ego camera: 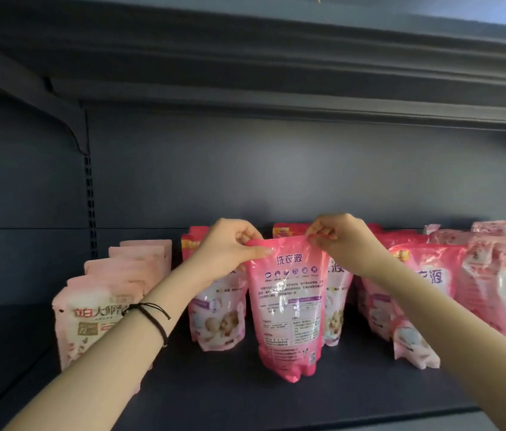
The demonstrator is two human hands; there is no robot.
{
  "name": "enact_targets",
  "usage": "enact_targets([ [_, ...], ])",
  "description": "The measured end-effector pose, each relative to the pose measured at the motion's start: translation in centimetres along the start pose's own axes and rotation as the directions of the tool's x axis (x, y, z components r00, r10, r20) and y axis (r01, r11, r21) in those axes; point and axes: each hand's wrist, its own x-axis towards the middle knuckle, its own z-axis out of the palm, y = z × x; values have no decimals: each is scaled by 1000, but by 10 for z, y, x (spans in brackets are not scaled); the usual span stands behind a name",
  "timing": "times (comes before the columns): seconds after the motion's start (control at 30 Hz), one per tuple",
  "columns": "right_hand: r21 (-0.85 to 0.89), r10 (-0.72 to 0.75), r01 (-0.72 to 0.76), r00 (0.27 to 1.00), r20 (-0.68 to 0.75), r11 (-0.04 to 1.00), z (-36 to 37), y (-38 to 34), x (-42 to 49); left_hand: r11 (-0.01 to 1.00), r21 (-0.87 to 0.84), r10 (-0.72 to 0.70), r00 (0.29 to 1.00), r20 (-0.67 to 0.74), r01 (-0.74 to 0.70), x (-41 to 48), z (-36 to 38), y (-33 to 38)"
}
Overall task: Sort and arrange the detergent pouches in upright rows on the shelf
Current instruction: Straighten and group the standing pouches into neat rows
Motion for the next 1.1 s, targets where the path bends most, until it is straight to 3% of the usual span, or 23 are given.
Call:
enact_targets([
  [0.23, -5, -35, 35, 999, -25, 999, -11, 47, -5, 967, -225, -114, 992, 47, 121, 5, 52, 8],
  [0.4, -19, -68, 66, 986, -150, 998, 2, 59, -13, 899, -389, -189, 979, 76, 203, 3, 81, 22],
  [0.47, 62, -59, 80, 957, -286, 995, 8, 55, -30, 870, -446, -199, 978, 68, 208, -1, 96, 27],
  [0.53, 290, 78, 28, 934, -347, 956, 17, 50, -64, 849, -495, -180, 982, 58, 185, -7, 111, 31],
  [0.6, 548, 237, -66, 939, -248, 834, 28, 43, -103, 859, -493, -145, 989, 29, 141, -12, 123, 34],
  [0.67, 659, 316, -137, 935, -159, 739, 40, 41, -130, 895, -440, -86, 996, -7, 74, -13, 129, 38],
  [0.77, 617, 308, -129, 931, -194, 777, 52, 45, -143, 909, -415, 26, 999, -31, -37, -15, 127, 41],
  [0.87, 606, 284, -102, 935, -213, 789, 57, 51, -142, 925, -334, 99, 962, -253, -183, -17, 125, 27],
  [0.93, 669, 286, -90, 939, -190, 738, 57, 57, -140, 928, -323, 52, 924, -379, -185, -20, 133, 6],
  [1.0, 721, 311, -96, 935, -171, 686, 55, 65, -134, 932, -341, -3, 942, -337, -119, -27, 147, -15],
  [1.1, 767, 355, -154, 929, -102, 623, 53, 82, -119, 907, -417, -11, 986, -164, -59, -36, 164, -35],
])
